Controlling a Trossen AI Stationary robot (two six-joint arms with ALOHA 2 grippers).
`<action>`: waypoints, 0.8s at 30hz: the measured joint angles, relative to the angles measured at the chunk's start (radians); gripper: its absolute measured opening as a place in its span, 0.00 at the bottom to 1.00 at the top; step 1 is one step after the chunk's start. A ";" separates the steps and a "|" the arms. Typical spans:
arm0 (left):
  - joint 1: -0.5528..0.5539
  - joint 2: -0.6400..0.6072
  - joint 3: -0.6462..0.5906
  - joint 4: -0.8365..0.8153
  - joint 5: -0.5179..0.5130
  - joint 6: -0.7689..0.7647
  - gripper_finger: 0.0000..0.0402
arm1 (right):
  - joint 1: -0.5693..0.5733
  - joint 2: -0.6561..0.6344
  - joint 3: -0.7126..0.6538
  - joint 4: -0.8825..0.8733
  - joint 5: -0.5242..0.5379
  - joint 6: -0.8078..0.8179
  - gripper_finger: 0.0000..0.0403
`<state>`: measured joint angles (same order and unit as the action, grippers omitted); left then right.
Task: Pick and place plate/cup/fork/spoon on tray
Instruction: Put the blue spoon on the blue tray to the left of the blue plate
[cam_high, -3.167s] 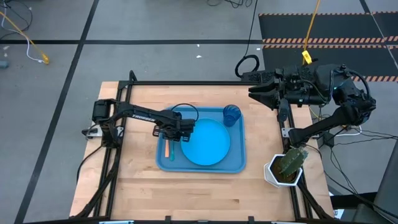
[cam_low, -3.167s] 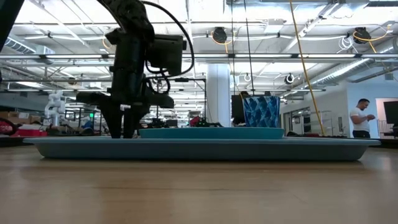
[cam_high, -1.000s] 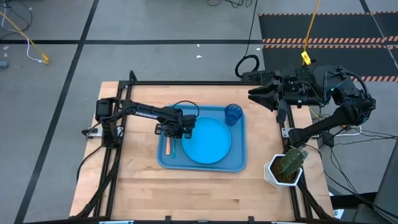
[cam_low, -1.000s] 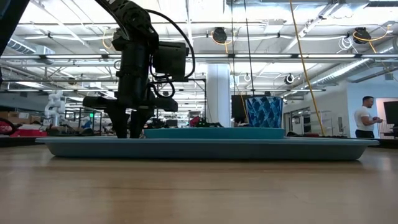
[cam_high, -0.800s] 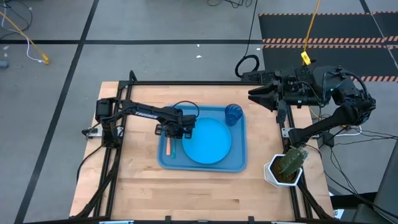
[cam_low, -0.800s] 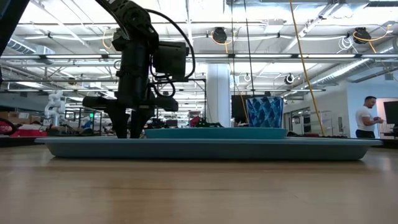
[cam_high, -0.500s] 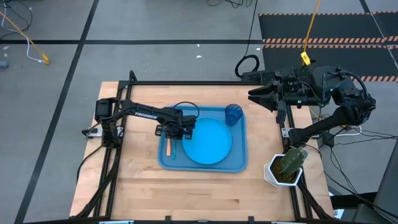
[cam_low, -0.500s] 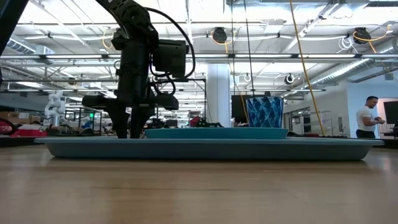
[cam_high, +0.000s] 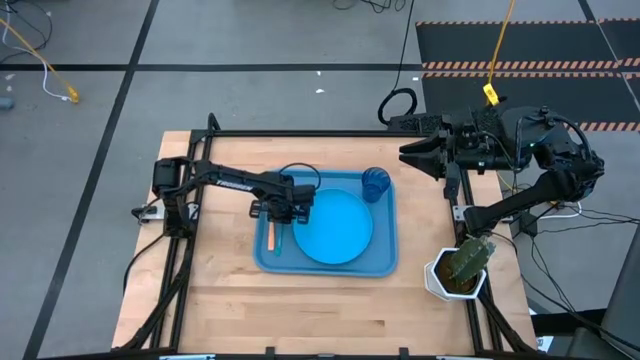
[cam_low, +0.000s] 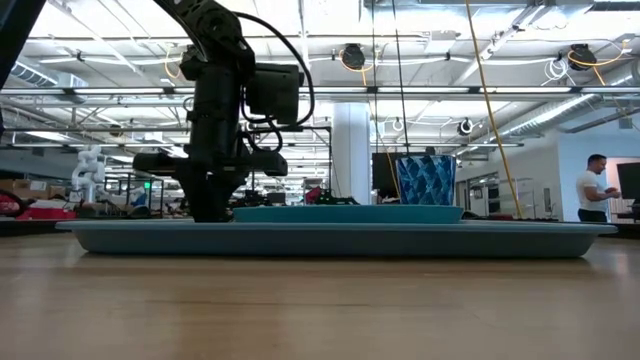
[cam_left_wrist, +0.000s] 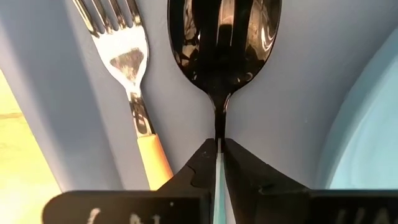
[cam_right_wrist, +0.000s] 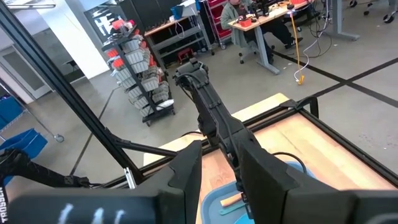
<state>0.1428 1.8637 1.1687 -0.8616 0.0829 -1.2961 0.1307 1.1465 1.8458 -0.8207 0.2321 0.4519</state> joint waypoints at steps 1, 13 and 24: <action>0.002 0.000 0.000 0.000 -0.001 0.000 0.07 | 0.000 0.000 0.000 0.000 0.000 0.000 0.24; 0.015 0.000 0.000 0.008 0.004 -0.026 0.06 | 0.000 0.000 0.000 0.000 0.001 -0.004 0.24; 0.017 0.000 0.000 0.069 0.021 -0.075 0.04 | 0.000 -0.001 0.000 0.000 -0.001 0.006 0.24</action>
<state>0.1598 1.8633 1.1687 -0.7926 0.1043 -1.3708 0.1307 1.1457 1.8458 -0.8211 0.2310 0.4574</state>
